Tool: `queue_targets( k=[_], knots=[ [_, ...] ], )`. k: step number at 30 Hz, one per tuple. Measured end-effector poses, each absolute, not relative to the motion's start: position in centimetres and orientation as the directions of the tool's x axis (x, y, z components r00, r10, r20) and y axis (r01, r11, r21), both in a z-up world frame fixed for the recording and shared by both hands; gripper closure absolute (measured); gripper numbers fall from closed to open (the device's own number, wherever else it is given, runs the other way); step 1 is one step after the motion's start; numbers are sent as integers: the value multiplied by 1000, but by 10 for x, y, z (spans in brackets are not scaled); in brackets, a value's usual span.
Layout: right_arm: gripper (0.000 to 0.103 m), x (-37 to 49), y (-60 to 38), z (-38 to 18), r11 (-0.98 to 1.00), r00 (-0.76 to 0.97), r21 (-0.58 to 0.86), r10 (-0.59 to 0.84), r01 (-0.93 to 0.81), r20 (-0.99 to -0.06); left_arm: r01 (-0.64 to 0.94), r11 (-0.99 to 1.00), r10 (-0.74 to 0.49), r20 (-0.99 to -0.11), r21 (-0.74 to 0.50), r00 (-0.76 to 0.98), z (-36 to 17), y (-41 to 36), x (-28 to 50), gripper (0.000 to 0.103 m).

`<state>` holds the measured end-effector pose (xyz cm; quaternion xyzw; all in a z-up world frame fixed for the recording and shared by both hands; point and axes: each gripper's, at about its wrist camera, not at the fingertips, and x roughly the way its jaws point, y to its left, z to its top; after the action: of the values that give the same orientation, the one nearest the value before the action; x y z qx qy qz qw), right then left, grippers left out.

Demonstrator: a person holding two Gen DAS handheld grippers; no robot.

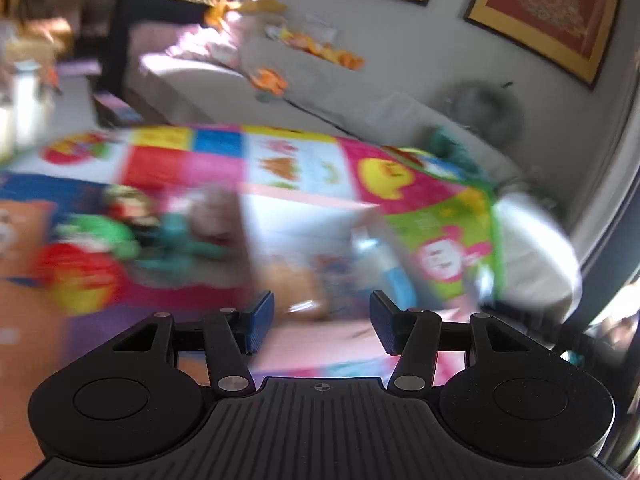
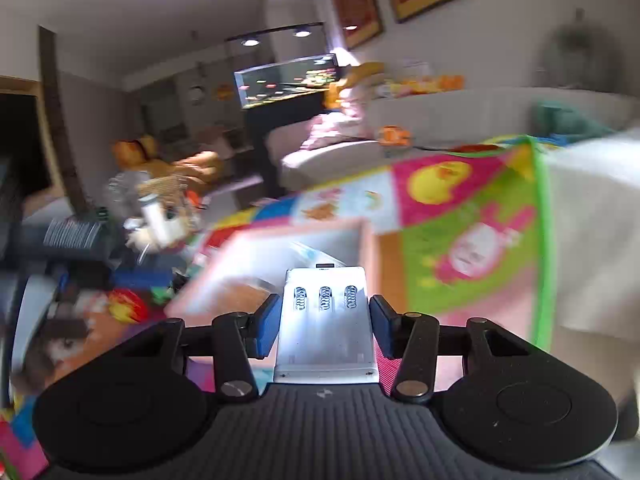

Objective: Organize objects
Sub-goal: 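Place the packet into the pink box with the left tool while the right tool drops the charger in, then grasp the crocheted green doll with the left tool while the right tool grasps a white tissue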

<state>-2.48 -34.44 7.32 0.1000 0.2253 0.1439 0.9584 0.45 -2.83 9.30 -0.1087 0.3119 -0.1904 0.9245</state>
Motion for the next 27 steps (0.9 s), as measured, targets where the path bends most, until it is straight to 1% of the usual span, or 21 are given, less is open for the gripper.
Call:
queue_targets(
  k=[2,4,6,8,9,10,11,13,15,18,19,21,24,27],
  knots=[
    [56,5,-328,81,912,822,318,382,-260,-422,261,924,-377,-546,-280,748,84,-10,-10,46],
    [56,38,-312,83,894,793,368,412,-257,-448,241,939,-340,-549,-247,764,76,6,-22,46],
    [56,61,-292,81,911,800,349,374,-221,-469,212,946,-315,-551,-244,772,69,21,-29,46],
    [55,85,-277,70,940,787,295,309,-170,-534,174,949,-295,-557,-261,776,63,37,-30,46],
    [55,92,-273,65,945,762,289,298,-151,-575,158,950,-287,-553,-269,782,60,45,-32,46],
    [54,95,-273,60,945,747,298,295,-136,-596,144,950,-278,-544,-275,791,58,55,-34,46],
    [52,93,-274,58,944,745,303,295,-130,-599,131,951,-268,-536,-280,800,55,64,-34,46],
    [40,81,-278,61,953,769,284,258,-103,-585,97,952,-243,-524,-290,816,52,76,-32,46],
    [35,69,-278,67,959,789,266,238,-99,-566,64,952,-216,-512,-298,832,48,83,-25,46],
    [27,46,-266,72,962,806,219,257,-161,-533,43,947,-199,-475,-319,857,55,92,-11,46],
    [22,37,-258,72,965,812,185,258,-187,-524,43,947,-193,-459,-317,867,60,94,-6,46],
    [16,21,-241,67,965,820,111,262,-239,-510,50,954,-184,-447,-295,875,73,96,14,46],
    [15,5,-212,58,942,797,36,302,-334,-523,62,953,-212,-511,-295,833,80,99,61,46],
    [12,-3,-193,48,917,759,46,355,-396,-545,38,954,-222,-617,-297,755,76,97,106,46]
  ],
)
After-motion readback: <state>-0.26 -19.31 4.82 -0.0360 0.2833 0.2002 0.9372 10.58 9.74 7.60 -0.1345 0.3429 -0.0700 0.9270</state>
